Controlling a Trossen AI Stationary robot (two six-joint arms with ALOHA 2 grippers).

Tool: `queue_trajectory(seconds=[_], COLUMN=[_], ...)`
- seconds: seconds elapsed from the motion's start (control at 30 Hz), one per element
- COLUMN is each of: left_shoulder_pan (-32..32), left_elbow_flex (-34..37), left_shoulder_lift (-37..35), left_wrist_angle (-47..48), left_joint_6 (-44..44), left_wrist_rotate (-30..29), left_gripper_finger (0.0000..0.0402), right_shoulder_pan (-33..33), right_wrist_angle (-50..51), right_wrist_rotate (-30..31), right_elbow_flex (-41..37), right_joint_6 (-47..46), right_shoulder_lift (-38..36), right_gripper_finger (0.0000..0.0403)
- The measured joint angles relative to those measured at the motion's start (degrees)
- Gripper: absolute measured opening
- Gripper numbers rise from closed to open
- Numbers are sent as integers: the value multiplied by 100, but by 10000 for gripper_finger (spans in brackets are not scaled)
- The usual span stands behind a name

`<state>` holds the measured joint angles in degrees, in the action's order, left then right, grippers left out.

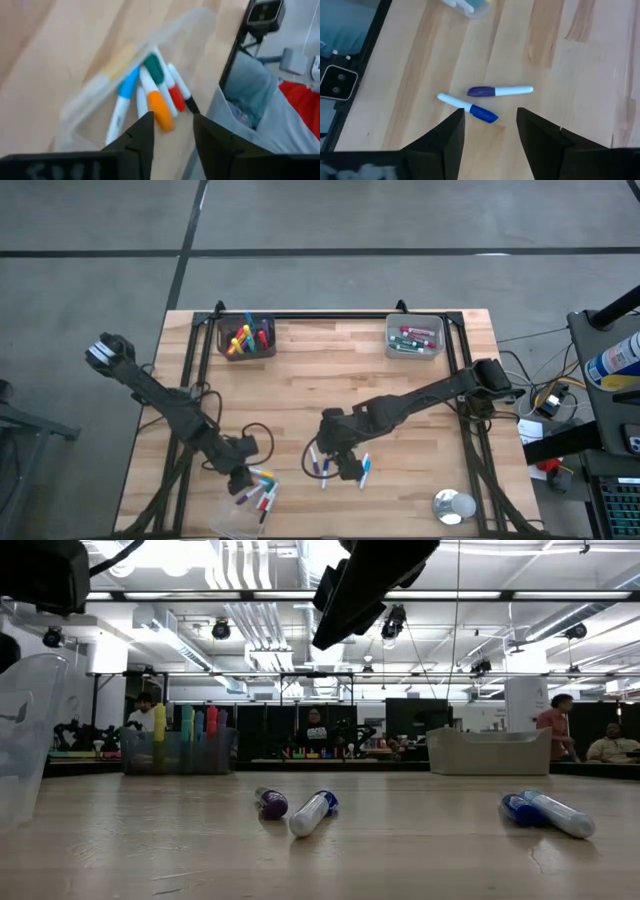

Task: Pick & Place Markers
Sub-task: Put the orange and white highlighter pen into the transparent bin, then put the blue and white highlighter pen into the transparent bin

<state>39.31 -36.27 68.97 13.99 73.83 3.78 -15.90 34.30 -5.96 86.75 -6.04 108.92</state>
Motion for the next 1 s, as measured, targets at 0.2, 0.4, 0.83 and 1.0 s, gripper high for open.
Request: queue_trajectory(seconds=[0.2, 0.4, 0.83, 1.0], left_shoulder_pan=[6, 24, 13, 11], left_elbow_flex=[0, 0, -2, -37], left_shoulder_lift=[18, 15, 9, 9], left_wrist_angle=[-189, -1323, -3605, -3645], left_joint_6=[-22, -887, -2988, -3090], left_wrist_rotate=[370, 255, 225, 227], left_gripper_finger=[150, 151, 151, 151], right_shoulder_pan=[-26, -236, -376, -414], right_wrist_angle=[480, 713, 580, 494], right_wrist_rotate=[-121, -161, 136, 143], right_elbow_flex=[-192, -779, -1615, -1773], right_joint_6=[-45, 448, 659, 669], right_shoulder_lift=[0, 4, 7, 0], right_gripper_finger=[180, 170, 140, 131])
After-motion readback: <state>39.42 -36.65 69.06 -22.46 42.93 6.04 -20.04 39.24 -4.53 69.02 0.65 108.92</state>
